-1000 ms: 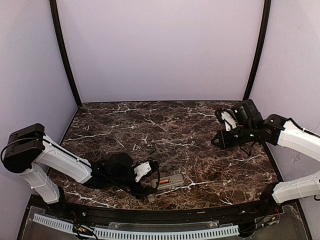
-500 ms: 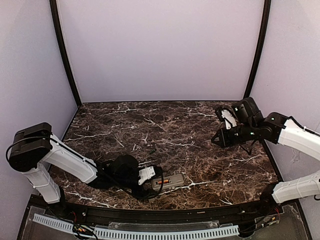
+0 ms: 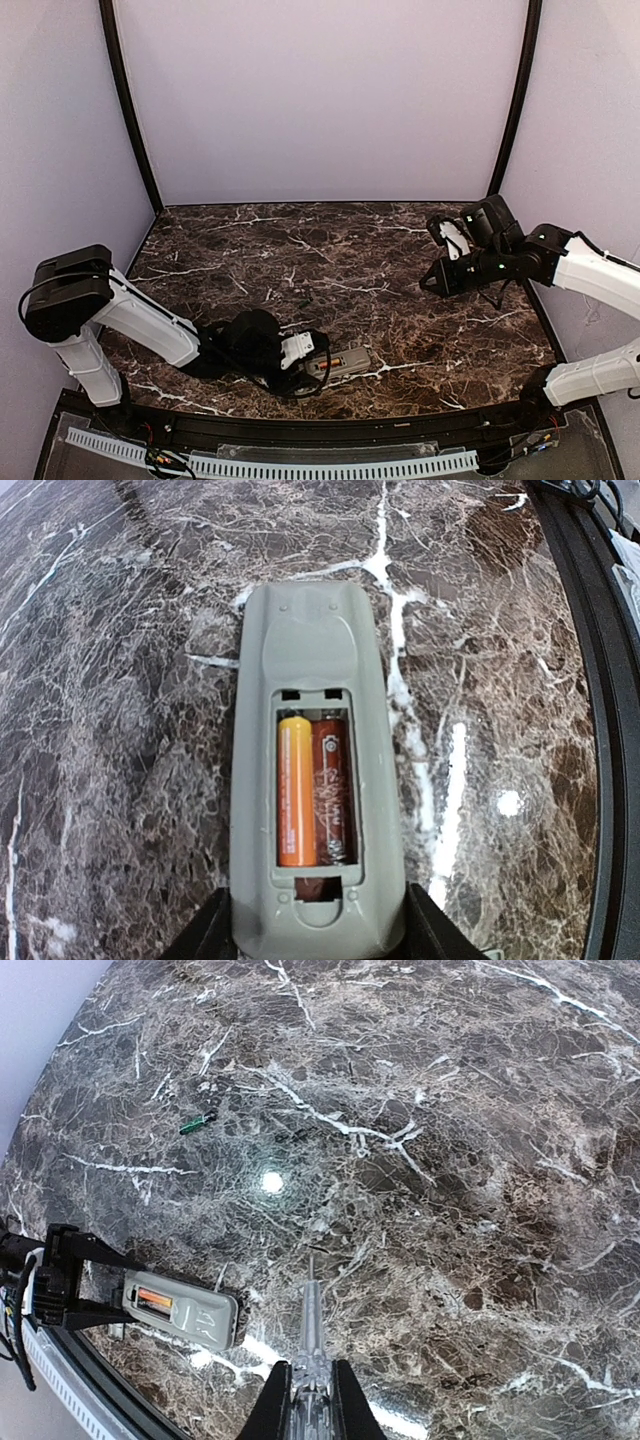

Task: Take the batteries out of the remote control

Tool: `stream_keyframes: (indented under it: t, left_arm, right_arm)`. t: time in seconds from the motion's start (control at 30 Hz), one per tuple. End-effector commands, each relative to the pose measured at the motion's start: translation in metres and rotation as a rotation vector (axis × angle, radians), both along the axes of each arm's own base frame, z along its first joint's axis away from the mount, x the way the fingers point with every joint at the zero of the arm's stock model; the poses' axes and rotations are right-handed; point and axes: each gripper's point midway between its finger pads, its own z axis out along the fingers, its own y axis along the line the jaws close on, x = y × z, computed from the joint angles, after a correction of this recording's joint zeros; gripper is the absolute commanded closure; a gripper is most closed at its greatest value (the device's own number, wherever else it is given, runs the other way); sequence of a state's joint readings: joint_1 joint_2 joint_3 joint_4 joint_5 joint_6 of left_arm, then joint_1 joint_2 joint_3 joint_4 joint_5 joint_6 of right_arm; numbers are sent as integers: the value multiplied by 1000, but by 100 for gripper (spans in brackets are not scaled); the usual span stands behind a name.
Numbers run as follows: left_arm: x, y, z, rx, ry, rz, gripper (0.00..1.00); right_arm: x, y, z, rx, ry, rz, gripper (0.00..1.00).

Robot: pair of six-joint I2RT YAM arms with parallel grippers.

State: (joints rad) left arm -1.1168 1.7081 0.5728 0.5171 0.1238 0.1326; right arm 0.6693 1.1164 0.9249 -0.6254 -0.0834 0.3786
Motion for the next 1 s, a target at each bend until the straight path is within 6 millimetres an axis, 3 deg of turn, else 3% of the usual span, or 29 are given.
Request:
stream_keyframes:
  t: [0.0,0.23,0.4,0.97]
  left_arm:
    - [2,-10,-4,33,-23,-42,66]
    - [18,-46,8,7,-49,-59,71]
    - [24,-63,10,-7,-33,-59,73]
    - [27,-71,5,16,9,-38,79]
  right_arm:
    - [-6,15,11,53,10,65,100]
    - [-26,33,9,61,53,134,100]
    - [-39,41,-7,30,107,148,100]
    - [-67,73,-47,-82,293,179,100]
